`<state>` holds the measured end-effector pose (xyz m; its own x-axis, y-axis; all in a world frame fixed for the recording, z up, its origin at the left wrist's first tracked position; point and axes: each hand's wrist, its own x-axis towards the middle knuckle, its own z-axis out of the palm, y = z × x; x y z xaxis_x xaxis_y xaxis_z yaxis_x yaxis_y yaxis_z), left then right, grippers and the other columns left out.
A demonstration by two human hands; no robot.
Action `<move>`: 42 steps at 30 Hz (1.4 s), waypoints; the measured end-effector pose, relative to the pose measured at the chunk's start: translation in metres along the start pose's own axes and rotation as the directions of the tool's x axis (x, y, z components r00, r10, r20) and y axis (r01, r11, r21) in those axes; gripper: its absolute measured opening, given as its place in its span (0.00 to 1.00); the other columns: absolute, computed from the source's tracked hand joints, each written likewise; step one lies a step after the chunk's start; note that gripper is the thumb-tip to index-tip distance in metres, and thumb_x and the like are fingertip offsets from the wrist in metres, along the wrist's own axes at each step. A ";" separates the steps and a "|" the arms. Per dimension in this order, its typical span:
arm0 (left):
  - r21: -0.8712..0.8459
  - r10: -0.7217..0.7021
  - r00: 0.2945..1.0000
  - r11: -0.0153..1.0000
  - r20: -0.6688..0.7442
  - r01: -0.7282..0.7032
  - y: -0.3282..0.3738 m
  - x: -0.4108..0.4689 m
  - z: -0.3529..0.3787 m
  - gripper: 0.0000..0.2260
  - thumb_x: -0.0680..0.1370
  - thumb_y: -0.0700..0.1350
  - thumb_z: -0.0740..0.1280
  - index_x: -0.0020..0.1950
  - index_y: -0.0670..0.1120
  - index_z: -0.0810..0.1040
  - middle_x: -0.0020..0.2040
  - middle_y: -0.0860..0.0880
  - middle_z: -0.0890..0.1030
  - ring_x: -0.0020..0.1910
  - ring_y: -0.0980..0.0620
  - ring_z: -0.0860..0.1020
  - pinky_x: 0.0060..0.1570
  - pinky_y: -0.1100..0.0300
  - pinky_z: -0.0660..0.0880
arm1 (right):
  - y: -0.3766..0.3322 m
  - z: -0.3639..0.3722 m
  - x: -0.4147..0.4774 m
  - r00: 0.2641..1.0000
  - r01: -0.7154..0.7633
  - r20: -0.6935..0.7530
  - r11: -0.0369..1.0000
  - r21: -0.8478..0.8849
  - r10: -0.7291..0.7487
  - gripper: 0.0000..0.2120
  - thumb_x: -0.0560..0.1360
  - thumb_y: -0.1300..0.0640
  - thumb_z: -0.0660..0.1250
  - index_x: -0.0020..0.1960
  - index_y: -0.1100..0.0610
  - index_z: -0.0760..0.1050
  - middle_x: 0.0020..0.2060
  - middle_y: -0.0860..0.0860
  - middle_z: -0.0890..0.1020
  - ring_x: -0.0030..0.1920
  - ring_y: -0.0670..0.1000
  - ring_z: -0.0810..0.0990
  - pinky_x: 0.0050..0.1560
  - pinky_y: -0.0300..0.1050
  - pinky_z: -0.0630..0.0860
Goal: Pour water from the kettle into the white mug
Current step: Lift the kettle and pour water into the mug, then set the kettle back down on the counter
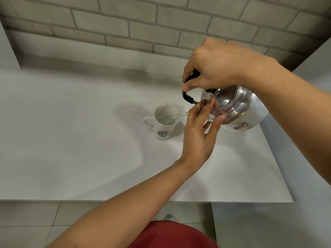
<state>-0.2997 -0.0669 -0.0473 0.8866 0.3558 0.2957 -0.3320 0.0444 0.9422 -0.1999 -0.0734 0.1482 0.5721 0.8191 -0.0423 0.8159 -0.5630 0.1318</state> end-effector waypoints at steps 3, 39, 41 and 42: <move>0.011 0.001 1.000 1.000 -0.002 -0.001 -0.001 0.000 -0.001 0.22 0.83 0.51 0.70 0.76 0.61 0.71 0.72 0.60 0.68 0.73 0.68 0.68 0.65 0.55 0.79 | 0.000 0.000 0.000 1.000 -0.001 -0.002 1.000 0.009 0.001 0.11 0.75 0.40 0.74 0.52 0.44 0.87 0.39 0.44 0.84 0.44 0.54 0.83 0.33 0.43 0.72; 0.530 -0.079 0.777 0.773 0.625 -0.348 0.062 0.115 -0.017 0.15 0.86 0.50 0.63 0.72 0.54 0.76 0.57 0.52 0.85 0.55 0.50 0.83 0.48 0.53 0.82 | 0.069 0.113 -0.119 0.637 -0.095 -0.360 0.533 0.841 0.682 0.08 0.72 0.44 0.79 0.50 0.43 0.87 0.44 0.38 0.88 0.47 0.41 0.87 0.49 0.35 0.81; 0.519 -0.052 0.805 0.788 0.591 -0.330 0.061 0.125 -0.011 0.12 0.86 0.49 0.63 0.69 0.53 0.79 0.46 0.56 0.83 0.49 0.51 0.83 0.44 0.53 0.80 | 0.076 0.109 -0.115 0.629 -0.096 -0.357 0.525 0.846 0.691 0.10 0.71 0.42 0.78 0.51 0.43 0.87 0.44 0.38 0.88 0.47 0.40 0.87 0.50 0.35 0.81; 0.516 -0.039 0.818 0.793 0.574 -0.324 0.060 0.131 -0.009 0.12 0.86 0.48 0.63 0.67 0.52 0.80 0.42 0.58 0.82 0.47 0.51 0.83 0.44 0.54 0.80 | 0.081 0.107 -0.112 0.633 -0.101 -0.350 0.522 0.847 0.691 0.12 0.71 0.41 0.78 0.53 0.42 0.86 0.45 0.37 0.88 0.48 0.40 0.87 0.50 0.34 0.80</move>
<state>-0.2066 -0.0096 0.0466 0.9230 -0.2461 0.2958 -0.3845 -0.5617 0.7326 -0.1891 -0.2224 0.0573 0.8961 0.1677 0.4110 0.4391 -0.4696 -0.7659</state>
